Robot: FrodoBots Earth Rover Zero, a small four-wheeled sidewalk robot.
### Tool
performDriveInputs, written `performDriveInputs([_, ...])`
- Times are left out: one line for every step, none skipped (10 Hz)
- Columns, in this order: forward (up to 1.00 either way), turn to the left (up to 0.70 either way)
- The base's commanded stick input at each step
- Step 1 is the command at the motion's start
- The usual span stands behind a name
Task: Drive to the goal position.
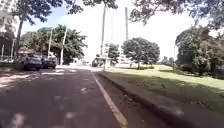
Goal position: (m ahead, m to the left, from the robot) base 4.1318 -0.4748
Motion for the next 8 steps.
performDriveInputs([0.7, 0.34])
performDriveInputs([0.7, 0.35])
performDriveInputs([0.7, 0.35])
performDriveInputs([0.7, 0.35])
performDriveInputs([0.7, 0.35])
performDriveInputs([0.18, 0.09])
performDriveInputs([0.0, 0.0])
performDriveInputs([0.0, 0.0])
